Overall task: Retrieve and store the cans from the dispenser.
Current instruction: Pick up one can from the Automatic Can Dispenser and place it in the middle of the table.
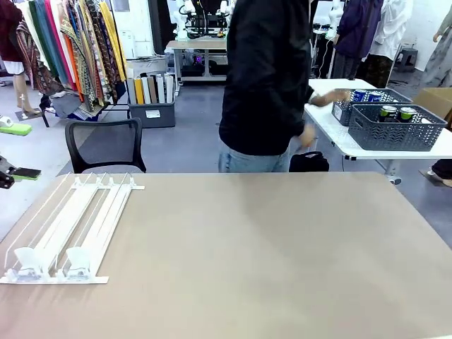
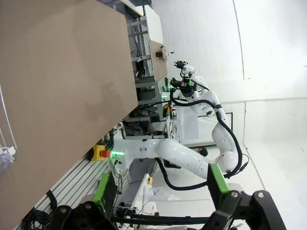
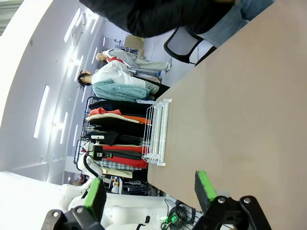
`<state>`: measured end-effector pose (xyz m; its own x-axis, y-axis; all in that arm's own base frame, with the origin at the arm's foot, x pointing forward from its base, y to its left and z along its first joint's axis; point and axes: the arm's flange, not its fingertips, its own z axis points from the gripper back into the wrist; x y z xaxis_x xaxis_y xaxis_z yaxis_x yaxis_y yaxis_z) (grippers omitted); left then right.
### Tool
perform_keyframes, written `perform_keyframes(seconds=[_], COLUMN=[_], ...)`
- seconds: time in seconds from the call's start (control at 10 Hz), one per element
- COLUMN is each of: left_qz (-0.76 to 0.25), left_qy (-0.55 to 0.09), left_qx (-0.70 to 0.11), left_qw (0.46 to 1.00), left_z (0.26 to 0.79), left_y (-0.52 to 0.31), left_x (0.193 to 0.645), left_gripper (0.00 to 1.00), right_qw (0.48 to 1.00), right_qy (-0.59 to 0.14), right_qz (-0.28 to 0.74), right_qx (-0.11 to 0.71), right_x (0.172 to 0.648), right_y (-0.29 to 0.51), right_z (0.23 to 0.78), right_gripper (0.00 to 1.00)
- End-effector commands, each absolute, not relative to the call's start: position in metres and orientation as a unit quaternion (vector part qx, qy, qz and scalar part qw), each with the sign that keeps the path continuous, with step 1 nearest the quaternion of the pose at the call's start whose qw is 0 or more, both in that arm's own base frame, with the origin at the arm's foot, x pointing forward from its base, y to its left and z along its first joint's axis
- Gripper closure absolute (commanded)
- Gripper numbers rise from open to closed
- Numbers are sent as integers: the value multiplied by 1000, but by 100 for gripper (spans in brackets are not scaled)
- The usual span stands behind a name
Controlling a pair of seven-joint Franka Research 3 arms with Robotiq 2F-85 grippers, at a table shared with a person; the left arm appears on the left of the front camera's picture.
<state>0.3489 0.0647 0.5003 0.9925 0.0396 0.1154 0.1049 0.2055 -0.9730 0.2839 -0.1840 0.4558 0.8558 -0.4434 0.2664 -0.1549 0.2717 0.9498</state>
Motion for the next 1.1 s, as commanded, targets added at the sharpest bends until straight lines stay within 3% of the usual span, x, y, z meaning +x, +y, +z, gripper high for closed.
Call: perform_keyframes(seconds=[0.0,1.0], left_qz=[-18,-18], left_qy=[-61,-61], left_qx=[-636,-636], left_qw=[769,769], left_z=[503,503], left_y=[64,64], left_x=[349,349], left_gripper=[0,0], right_qw=[748,748], right_qy=[-262,-262], right_qz=[-93,-93], right_qx=[603,603], right_x=[287,287], right_y=[-184,-184], right_z=[460,460], right_gripper=[0,0])
